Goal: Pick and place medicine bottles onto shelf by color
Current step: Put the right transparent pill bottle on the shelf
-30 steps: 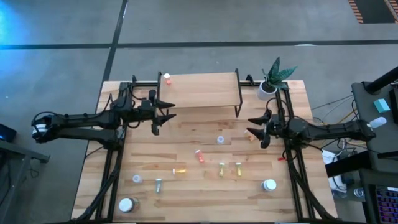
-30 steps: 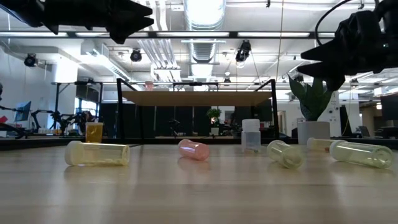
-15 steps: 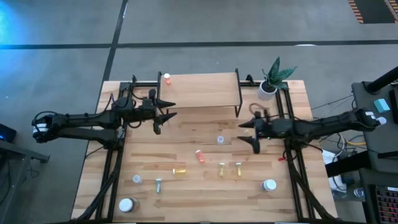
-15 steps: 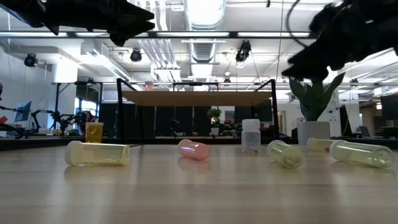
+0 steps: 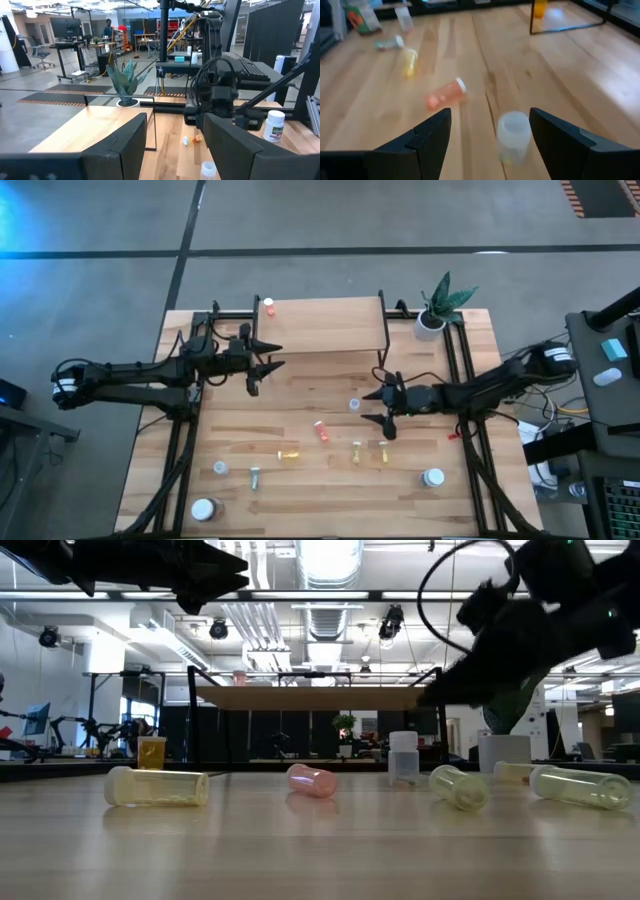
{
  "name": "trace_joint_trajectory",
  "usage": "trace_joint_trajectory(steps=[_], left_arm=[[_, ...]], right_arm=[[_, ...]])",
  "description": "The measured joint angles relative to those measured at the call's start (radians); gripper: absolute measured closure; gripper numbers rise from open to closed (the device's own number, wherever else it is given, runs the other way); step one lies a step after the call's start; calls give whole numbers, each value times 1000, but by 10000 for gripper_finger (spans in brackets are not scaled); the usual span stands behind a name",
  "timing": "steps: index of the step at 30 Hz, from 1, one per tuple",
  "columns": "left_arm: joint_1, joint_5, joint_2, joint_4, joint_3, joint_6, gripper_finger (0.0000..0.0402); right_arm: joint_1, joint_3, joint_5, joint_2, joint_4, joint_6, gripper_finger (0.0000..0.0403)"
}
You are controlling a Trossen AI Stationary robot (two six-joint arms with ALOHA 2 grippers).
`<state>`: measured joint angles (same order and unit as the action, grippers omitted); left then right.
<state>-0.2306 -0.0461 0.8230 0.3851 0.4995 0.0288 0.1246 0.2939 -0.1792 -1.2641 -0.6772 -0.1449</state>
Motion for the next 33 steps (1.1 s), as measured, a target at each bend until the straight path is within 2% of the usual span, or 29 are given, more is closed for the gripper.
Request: trace_joint_trajectory(steps=[5,12,26,33], left_arm=[[0,-1,-1,8,0,0,220],[0,-1,6,113,0,2,220],[0,-3,44,104,-11,2,220],[0,-3,42,111,-10,3,220]], right_arm=[[0,-15,-35,-122,-147,5,144],[0,-15,-55,-250,-304,5,145],[-4,38,-111,-394,-309,-24,147],[-7,58,-112,-408,-309,-27,189]])
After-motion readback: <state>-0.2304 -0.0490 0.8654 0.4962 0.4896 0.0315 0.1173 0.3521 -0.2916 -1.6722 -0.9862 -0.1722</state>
